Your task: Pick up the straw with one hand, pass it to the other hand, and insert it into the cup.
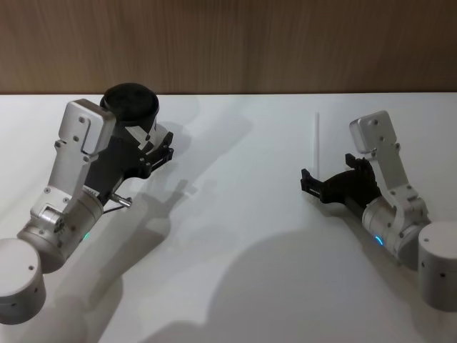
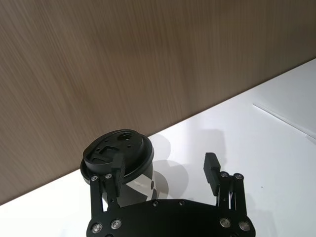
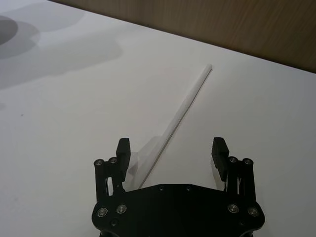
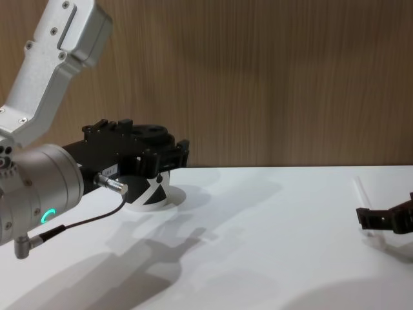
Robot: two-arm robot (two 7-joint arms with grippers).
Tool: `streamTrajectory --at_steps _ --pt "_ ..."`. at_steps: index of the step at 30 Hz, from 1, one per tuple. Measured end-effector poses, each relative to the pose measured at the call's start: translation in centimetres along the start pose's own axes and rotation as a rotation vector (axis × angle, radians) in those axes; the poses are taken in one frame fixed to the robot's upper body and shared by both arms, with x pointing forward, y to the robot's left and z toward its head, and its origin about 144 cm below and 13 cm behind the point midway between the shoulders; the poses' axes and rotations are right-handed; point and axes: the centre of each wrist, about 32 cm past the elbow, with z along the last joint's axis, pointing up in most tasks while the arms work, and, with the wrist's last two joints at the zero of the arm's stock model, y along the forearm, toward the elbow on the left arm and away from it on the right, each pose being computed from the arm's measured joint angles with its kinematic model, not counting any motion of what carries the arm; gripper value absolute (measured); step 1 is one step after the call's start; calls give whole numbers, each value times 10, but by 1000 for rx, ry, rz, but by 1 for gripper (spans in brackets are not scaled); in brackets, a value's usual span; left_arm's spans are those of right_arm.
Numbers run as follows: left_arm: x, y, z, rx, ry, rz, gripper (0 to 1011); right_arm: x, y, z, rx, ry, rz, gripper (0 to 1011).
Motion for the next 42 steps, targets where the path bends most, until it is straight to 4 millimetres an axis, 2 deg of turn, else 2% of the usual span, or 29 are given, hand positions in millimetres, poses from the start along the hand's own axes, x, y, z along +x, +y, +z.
streamTrajectory --at_steps 20,26,27,29,30,32,36,39,40,41,42 --pt "0 0 0 0 0 0 1003 -1 2 -6 -21 4 10 1002" --pt "0 0 0 0 0 0 1003 0 2 -6 -25 9 16 887" --pt "0 0 0 0 0 0 1003 0 2 -7 -25 10 18 836" --pt "0 0 0 0 0 0 1003 0 2 -7 -26 12 19 799" --pt "0 0 0 0 0 0 1003 0 2 -7 -26 13 20 742" --pt "0 0 0 0 0 0 1003 0 2 -8 -28 15 20 730" --pt "0 0 0 0 0 0 1002 1 1 -10 -29 18 22 564" --pt "0 0 0 0 0 0 1003 1 0 -11 -30 21 23 473" --pt "0 0 0 0 0 0 1002 1 0 -11 -30 21 23 473" --pt "0 0 0 0 0 0 1003 1 0 -12 -31 22 23 403" --pt "0 0 0 0 0 0 1003 1 0 -12 -32 23 23 385"
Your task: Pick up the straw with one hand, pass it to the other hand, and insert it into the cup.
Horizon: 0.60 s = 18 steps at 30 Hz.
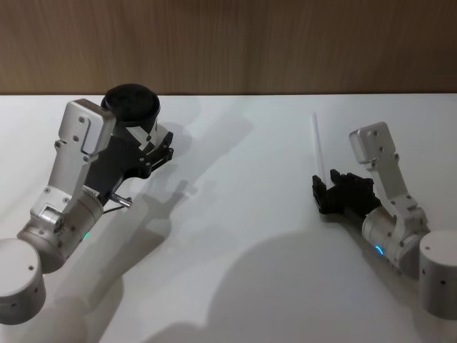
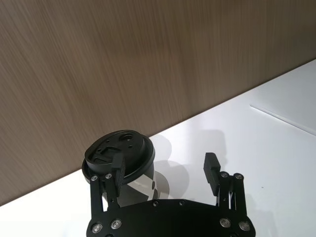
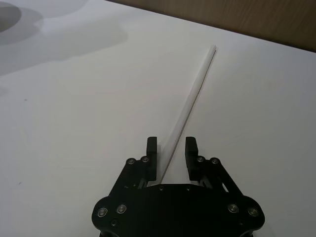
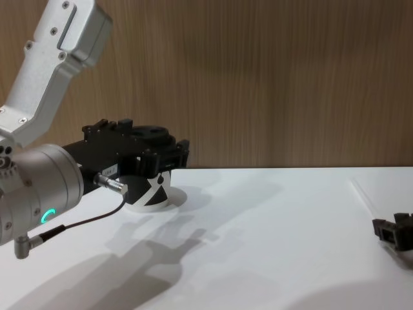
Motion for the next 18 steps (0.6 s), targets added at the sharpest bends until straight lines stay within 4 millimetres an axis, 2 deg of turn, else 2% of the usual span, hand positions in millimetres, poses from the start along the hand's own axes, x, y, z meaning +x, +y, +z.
streamTrajectory --at_steps 9,18 --pt "0 0 0 0 0 0 1003 1 -1 -3 -6 6 1 101" --pt "0 0 0 0 0 0 1003 3 -2 -4 -5 8 -1 27"
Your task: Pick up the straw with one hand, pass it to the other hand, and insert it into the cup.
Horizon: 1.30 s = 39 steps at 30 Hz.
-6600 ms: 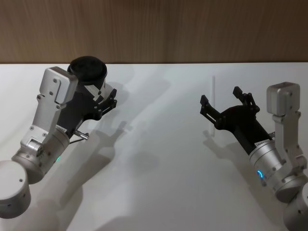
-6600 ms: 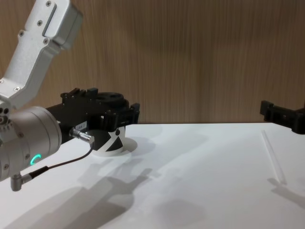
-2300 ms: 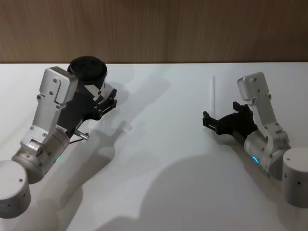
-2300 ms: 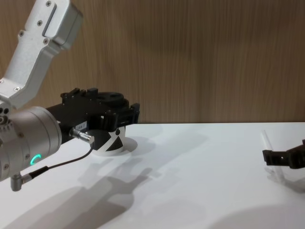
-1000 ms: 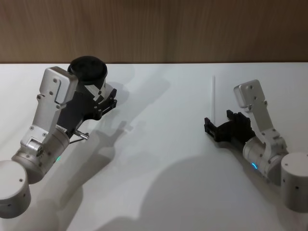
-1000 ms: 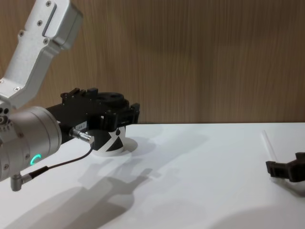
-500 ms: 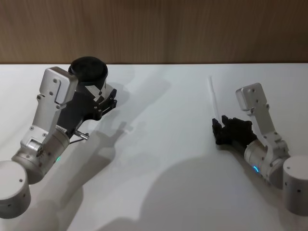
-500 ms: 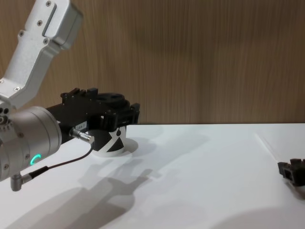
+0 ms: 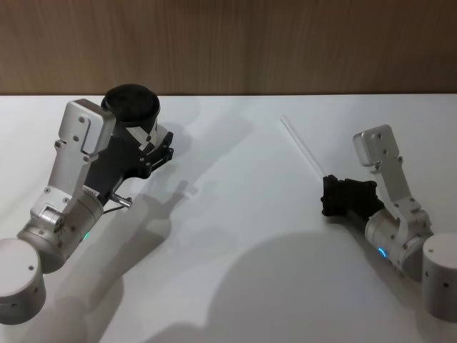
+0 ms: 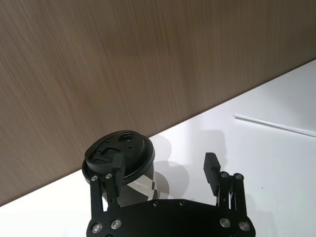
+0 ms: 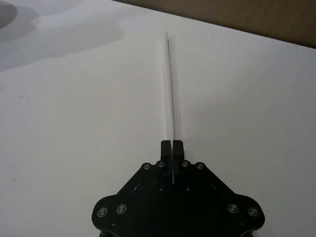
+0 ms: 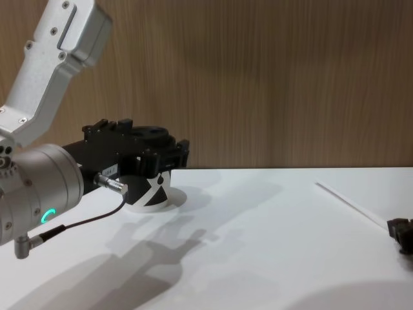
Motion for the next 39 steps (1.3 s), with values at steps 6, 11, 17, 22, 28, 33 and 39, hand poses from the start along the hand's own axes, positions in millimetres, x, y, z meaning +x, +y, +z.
streamTrajectory --at_steps 6,11,17,22,28,33,39 --pt "0 0 0 0 0 0 1003 1 0 -1 10 5 -4 11" --pt "0 0 0 0 0 0 1003 3 -2 -1 41 12 -4 10" --pt "0 0 0 0 0 0 1003 6 -6 3 106 28 7 11" --pt "0 0 0 0 0 0 1003 9 -12 10 184 42 32 10" --pt "0 0 0 0 0 0 1003 15 -18 19 272 47 67 10" --pt "0 0 0 0 0 0 1003 23 -23 28 364 41 119 10" --pt "0 0 0 0 0 0 1003 33 -27 40 459 23 190 11"
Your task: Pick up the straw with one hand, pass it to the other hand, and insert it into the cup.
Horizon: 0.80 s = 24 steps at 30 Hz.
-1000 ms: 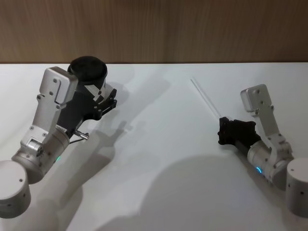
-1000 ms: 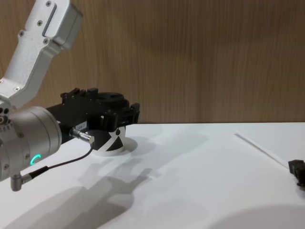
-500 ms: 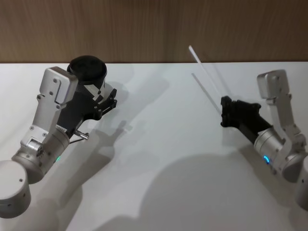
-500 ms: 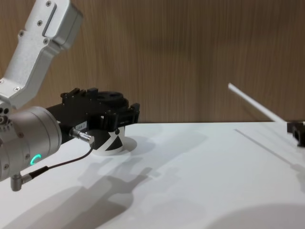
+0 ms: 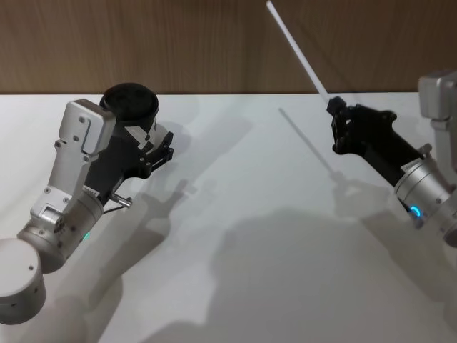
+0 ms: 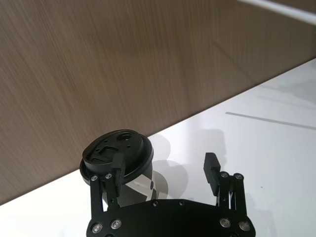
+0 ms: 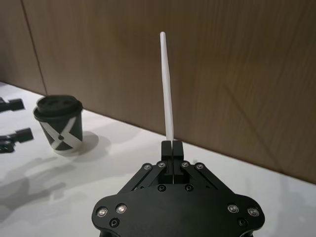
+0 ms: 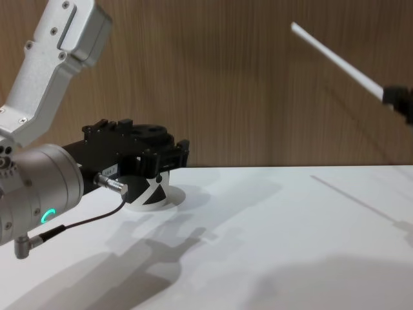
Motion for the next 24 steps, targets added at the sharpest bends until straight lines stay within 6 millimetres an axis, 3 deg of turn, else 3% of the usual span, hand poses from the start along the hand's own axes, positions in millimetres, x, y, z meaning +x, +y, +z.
streamTrajectory --at_steps 24 --pt "0 0 0 0 0 0 1003 26 28 45 237 -69 357 10"
